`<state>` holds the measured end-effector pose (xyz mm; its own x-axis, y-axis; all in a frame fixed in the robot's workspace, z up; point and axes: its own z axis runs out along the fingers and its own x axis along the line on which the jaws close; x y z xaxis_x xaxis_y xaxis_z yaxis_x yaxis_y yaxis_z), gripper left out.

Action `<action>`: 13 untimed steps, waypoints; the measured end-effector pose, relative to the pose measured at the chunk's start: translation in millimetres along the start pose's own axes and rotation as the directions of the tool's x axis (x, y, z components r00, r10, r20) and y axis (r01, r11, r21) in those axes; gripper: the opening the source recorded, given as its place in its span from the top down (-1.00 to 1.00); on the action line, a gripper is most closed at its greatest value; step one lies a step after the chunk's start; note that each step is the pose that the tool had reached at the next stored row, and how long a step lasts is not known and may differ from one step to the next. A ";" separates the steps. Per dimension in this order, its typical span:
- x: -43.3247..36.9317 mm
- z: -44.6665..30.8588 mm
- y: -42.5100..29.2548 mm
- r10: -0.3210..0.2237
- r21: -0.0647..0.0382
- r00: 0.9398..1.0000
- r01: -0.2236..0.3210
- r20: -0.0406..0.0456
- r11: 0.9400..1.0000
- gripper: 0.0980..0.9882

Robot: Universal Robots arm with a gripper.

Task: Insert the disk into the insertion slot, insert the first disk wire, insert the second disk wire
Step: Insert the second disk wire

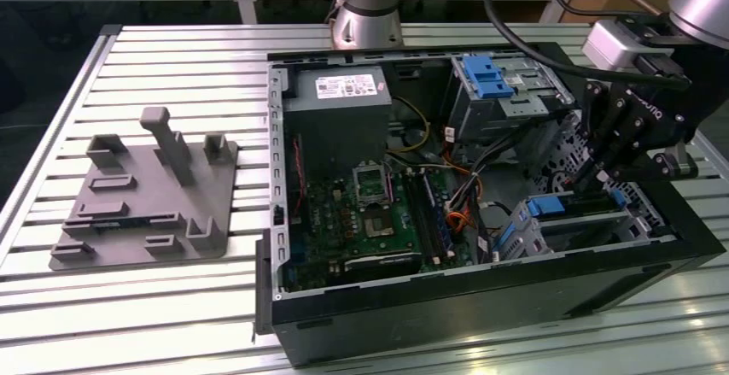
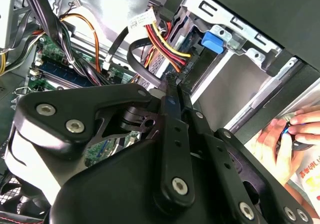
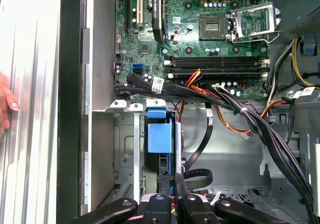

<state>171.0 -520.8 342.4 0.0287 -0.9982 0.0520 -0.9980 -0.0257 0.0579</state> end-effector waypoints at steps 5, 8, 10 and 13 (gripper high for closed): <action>0.6 0.2 -0.8 0.000 0.000 1.000 0.000 0.000 1.000 0.88; 1.9 0.6 -1.0 0.000 0.000 1.000 0.000 0.000 1.000 0.88; 2.2 1.0 -1.1 0.000 0.000 1.000 0.000 0.000 1.000 0.88; 2.2 1.8 -1.5 0.000 0.000 1.000 0.000 0.000 1.000 0.88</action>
<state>172.4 -523.1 340.6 0.0289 -0.9982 0.0521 -0.9980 -0.0258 0.0579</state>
